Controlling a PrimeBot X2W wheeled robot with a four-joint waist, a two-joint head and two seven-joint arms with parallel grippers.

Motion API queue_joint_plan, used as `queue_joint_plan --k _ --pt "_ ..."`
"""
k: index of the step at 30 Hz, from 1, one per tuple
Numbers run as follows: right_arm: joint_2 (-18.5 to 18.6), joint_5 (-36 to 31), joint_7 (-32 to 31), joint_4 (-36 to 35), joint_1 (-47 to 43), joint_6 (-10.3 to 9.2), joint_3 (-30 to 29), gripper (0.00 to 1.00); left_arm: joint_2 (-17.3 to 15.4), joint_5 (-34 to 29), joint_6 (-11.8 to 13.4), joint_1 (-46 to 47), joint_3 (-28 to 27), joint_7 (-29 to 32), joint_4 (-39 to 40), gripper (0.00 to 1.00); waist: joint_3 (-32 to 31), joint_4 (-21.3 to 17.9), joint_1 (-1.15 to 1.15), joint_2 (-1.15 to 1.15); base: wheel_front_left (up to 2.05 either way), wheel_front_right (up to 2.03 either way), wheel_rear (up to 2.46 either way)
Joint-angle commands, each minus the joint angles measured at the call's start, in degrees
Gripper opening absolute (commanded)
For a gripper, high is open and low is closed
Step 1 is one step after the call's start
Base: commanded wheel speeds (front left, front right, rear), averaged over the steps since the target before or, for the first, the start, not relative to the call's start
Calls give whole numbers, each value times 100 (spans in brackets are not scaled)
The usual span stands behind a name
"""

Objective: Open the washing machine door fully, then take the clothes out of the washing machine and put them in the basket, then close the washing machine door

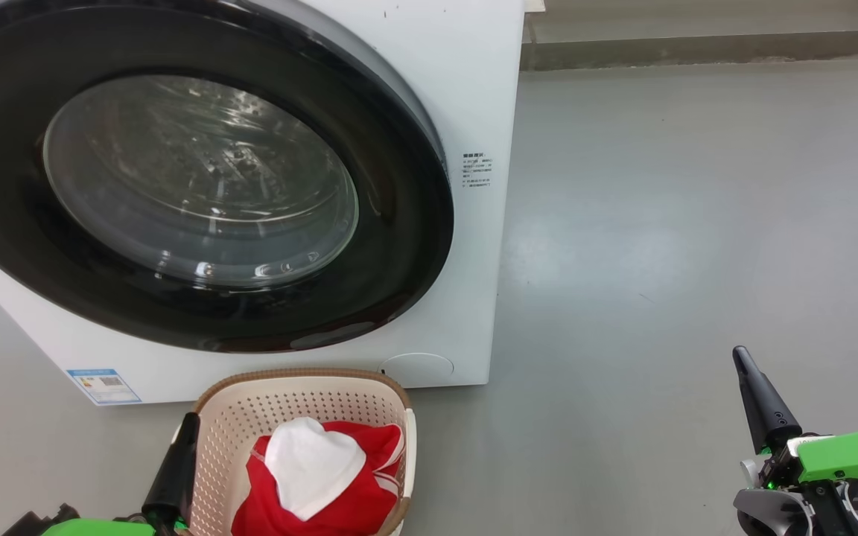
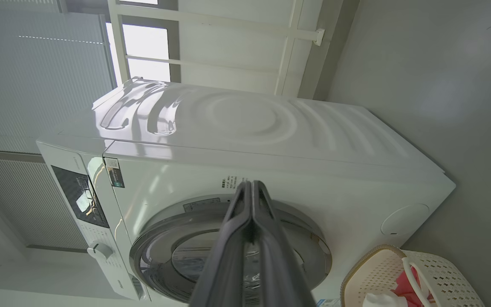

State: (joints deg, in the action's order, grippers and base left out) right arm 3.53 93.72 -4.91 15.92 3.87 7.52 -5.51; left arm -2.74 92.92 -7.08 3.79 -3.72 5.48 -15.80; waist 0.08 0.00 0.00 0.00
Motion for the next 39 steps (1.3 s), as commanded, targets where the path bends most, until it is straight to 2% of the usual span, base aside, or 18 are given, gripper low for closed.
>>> queue_joint_plan --k 1,39 --pt "61 -12 -21 -178 243 -3 69 0 -69 -16 -41 261 -210 44 156 0 0 0 0 0 0 0 0" --pt "29 -50 -57 -175 246 -3 24 0 -53 -35 -41 263 -232 62 155 0 0 0 0 0 0 0 0"
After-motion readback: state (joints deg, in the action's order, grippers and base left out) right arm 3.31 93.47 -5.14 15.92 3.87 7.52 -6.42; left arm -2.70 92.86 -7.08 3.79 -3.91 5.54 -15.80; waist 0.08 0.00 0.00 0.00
